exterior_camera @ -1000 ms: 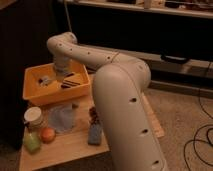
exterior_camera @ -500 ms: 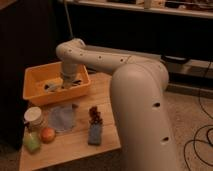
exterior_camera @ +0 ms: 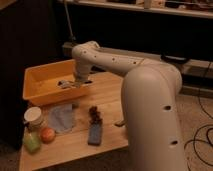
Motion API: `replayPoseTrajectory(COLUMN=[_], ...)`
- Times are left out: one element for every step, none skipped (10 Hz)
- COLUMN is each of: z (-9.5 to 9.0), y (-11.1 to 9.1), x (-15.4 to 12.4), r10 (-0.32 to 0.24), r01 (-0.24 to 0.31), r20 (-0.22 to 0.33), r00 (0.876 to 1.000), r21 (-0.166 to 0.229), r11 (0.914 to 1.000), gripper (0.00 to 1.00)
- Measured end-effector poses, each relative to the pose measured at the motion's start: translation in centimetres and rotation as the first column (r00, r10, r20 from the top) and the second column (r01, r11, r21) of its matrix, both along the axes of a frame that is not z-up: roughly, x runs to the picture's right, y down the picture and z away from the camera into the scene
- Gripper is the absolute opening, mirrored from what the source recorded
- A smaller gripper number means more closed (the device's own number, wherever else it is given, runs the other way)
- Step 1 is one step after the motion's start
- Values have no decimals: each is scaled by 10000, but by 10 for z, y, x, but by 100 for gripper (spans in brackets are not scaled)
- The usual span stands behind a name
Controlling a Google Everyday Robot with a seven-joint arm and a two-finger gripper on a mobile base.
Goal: Wipe tray with brush
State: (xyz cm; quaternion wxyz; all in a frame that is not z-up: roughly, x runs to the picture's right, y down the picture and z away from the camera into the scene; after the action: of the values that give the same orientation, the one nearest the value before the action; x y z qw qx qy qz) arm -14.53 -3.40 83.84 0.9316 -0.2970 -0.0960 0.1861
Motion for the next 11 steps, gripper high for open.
replayPoseTrajectory(z=[10,14,20,26,31,35,39,45,46,48,48], y=[-6,-9,-14,-22,-29,-36,-45,-61,-71,-79,-84], x=[8,10,9,6,-3,-11,-19,-26,-34,-41,-47], r10=[140,203,242,277,234,170,61,-45,-156,-259,-341], r01=[-141,-205,-242,-275,-230,-163,-52,59,169,270,350], r20=[-251,-353,-442,-494,-474,-434,-407,-394,-331,-251,-166], r00=[9996,9992,9987,9984,9986,9989,9992,9992,9993,9993,9993], r21=[-26,-32,-11,48,105,166,234,335,412,483,542], r11=[9999,9998,9997,9996,9997,9997,9997,9994,9990,9985,9979], gripper=[0,0,0,0,0,0,0,0,0,0,0])
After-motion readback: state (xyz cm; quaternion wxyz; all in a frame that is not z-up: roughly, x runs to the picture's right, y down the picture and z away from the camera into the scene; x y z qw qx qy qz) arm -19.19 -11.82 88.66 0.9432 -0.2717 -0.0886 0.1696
